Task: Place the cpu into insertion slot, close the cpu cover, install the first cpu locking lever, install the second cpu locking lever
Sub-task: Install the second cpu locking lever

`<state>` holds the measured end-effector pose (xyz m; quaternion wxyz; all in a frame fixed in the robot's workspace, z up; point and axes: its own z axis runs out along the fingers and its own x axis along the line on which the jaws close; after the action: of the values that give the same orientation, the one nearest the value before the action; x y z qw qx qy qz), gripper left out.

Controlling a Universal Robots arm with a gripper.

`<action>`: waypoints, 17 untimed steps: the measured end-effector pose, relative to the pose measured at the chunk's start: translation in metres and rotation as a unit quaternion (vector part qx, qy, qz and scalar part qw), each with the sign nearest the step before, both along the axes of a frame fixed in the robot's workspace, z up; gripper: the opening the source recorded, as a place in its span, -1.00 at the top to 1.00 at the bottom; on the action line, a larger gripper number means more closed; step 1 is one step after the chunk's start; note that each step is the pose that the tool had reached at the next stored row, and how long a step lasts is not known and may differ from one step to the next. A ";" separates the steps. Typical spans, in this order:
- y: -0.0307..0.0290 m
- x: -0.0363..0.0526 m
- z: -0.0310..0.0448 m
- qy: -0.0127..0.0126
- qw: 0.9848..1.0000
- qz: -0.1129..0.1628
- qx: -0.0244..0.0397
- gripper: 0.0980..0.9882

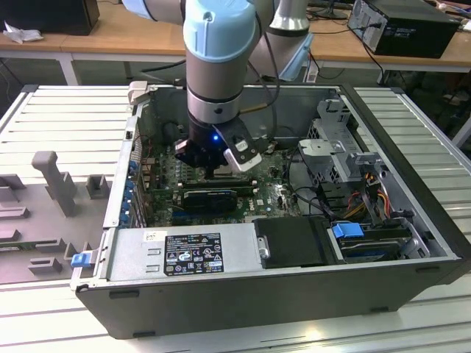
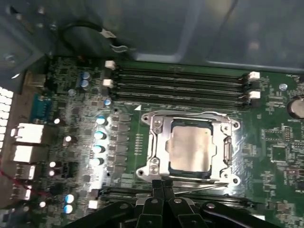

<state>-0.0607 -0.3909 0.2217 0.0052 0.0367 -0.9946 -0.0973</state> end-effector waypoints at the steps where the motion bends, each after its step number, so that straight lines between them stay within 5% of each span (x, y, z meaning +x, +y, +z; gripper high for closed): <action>1: -0.0018 -0.0016 0.0000 0.000 1.000 0.000 0.002 0.98; 8: -0.0066 -0.0118 -0.0050 0.000 1.000 0.000 0.025 0.98; 17: -0.0068 -0.0150 -0.0183 0.000 0.999 0.000 0.034 0.98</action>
<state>-0.0758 -0.3977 0.2034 0.0040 0.0369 -0.9906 -0.1313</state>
